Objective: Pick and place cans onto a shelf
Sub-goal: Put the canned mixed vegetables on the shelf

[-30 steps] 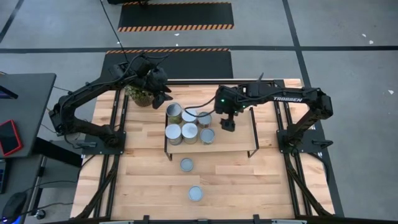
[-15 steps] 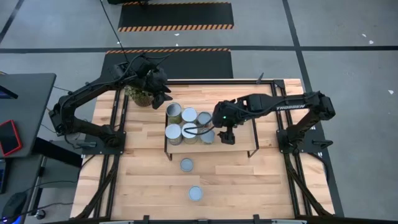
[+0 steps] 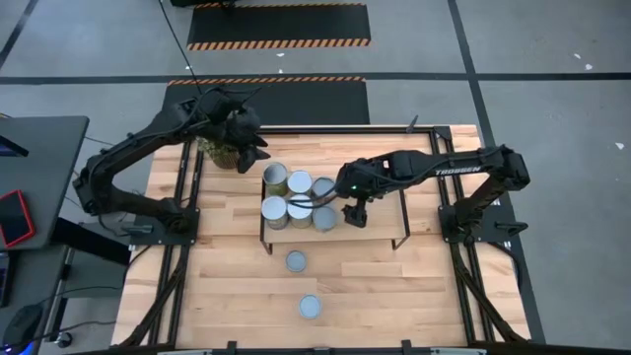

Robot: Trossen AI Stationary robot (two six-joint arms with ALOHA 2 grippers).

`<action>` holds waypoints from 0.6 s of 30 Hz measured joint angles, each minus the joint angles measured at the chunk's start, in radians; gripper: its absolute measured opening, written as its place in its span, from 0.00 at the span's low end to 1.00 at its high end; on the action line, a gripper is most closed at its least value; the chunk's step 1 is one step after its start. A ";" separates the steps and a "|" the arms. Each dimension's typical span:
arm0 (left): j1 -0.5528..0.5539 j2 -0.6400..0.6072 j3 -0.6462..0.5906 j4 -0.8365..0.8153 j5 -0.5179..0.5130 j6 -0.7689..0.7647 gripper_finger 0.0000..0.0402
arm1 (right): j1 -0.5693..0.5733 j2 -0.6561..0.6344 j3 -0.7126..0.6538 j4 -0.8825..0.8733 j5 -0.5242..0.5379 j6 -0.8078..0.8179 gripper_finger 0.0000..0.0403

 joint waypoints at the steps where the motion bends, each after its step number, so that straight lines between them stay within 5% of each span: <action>1: -0.001 -0.013 0.000 0.005 0.001 0.006 0.51 | 0.000 -0.005 0.000 -0.015 0.002 0.000 0.86; 8: -0.079 -0.126 0.001 0.045 0.002 0.041 0.51 | 0.054 -0.024 0.000 -0.036 -0.002 0.091 0.86; 18: -0.346 -0.246 0.000 -0.068 -0.148 -0.186 0.51 | 0.330 -0.024 0.000 0.106 0.073 0.224 0.86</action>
